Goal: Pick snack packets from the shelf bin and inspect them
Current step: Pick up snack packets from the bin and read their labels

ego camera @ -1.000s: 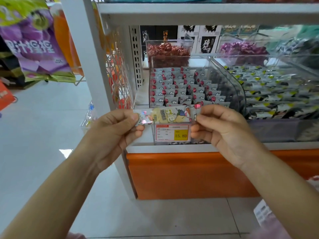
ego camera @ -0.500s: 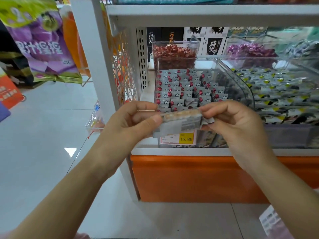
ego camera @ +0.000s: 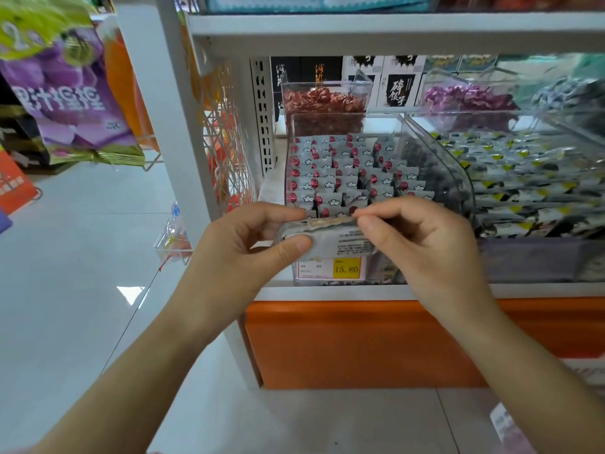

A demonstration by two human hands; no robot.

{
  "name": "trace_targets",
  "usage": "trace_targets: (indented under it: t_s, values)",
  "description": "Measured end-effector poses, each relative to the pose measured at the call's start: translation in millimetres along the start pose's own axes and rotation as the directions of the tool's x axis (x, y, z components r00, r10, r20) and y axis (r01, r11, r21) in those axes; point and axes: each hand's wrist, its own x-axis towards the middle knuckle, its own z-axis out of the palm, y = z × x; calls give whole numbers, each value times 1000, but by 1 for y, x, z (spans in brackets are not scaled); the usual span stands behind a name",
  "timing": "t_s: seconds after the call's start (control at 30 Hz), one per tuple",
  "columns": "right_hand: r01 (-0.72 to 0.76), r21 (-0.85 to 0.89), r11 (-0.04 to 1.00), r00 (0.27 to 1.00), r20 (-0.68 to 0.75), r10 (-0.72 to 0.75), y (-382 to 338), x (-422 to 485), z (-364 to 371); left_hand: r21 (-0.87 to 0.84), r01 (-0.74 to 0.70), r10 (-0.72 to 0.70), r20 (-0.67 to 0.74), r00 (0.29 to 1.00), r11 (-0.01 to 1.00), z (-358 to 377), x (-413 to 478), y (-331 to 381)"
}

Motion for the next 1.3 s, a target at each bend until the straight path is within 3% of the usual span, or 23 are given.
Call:
trace_targets:
  t_s: [0.17, 0.33, 0.63, 0.83, 0.93, 1.0, 1.3]
  values:
    - [48, -118, 992, 998, -42, -53, 0, 0, 4, 58, 5, -5, -13, 1000, 998, 7, -2, 1]
    - [30, -94, 995, 1000, 3, -30, 1, -2, 4, 14, 94, -93, -21, 995, 996, 8, 0, -1]
    - [-47, -43, 998, 997, 53, 49, 1, -3, 2, 116, 62, -67, 34, 997, 991, -6, 4, 1]
    - [-58, -101, 993, 996, 57, 64, 2, 0, -2, 134, 22, -39, 129, 991, 991, -2, 3, -1]
    - [-175, -21, 984, 970, 166, 176, 1, 5, -10, 193, -3, -24, 135, 991, 981, -5, 4, -3]
    - [-241, 43, 970, 946, 235, 225, 2, 9, -15, 132, 0, -16, 118, 993, 991, -6, 6, -4]
    - [-363, 313, 878, 925, 237, 298, 2, 12, -7, -51, 57, -55, 32, 998, 997, -6, 11, -6]
